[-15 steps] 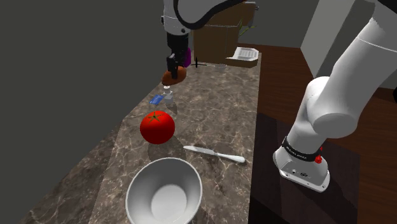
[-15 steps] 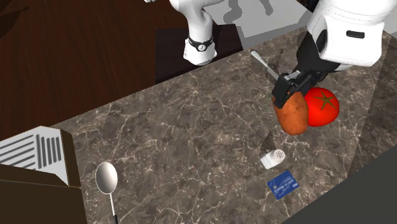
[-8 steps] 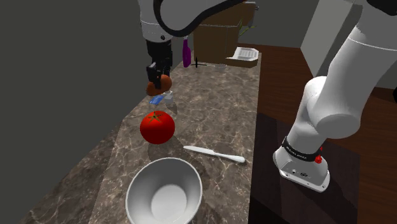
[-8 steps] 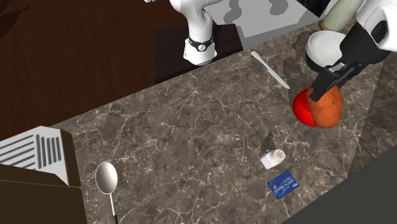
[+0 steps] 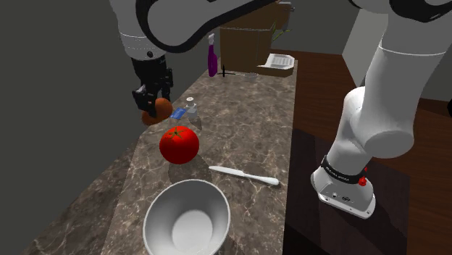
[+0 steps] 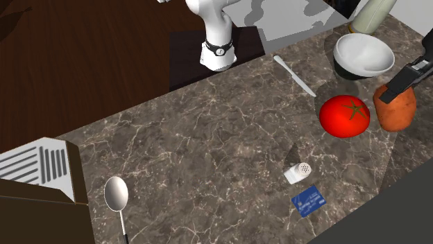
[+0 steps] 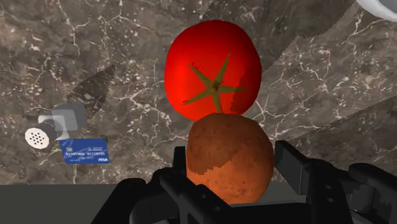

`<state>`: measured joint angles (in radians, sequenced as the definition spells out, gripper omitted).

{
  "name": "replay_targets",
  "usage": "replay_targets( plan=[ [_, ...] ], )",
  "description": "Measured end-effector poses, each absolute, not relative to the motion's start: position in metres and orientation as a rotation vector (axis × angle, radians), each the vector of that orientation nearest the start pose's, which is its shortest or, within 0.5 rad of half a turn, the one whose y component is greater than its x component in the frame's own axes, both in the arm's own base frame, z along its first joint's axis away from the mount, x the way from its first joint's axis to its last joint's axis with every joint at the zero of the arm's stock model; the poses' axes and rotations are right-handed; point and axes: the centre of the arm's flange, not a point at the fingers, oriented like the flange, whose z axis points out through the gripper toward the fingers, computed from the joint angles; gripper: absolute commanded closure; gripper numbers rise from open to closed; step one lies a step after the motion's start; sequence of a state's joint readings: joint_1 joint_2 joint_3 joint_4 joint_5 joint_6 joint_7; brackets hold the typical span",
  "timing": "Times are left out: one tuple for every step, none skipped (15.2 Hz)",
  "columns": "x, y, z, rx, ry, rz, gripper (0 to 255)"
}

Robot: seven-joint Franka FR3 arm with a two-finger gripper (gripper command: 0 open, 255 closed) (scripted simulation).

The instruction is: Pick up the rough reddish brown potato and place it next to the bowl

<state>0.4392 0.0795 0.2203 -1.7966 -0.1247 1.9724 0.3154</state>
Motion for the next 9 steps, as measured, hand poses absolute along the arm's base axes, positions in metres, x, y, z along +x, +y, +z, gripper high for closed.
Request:
replay_targets(
  plan=[
    [0.476, 0.370, 0.508, -3.117, -0.609, -0.213, 255],
    [0.475, 0.383, 0.509, -3.117, -0.609, -0.212, 255],
    [0.476, 0.394, 0.509, -3.117, -0.609, -0.212, 255],
    [0.476, 0.407, 0.505, -3.117, -0.609, -0.212, 255],
    [0.472, 0.419, 0.509, -3.118, -0.609, -0.212, 255],
    [0.470, 0.433, 0.508, -3.117, -0.610, -0.213, 255],
    [0.469, 0.448, 0.506, -3.117, -0.610, -0.213, 255],
    [0.467, 0.463, 0.503, -3.117, -0.610, -0.212, 255],
    [0.465, 0.474, 0.504, -3.117, -0.610, -0.212, 255]
  ],
)
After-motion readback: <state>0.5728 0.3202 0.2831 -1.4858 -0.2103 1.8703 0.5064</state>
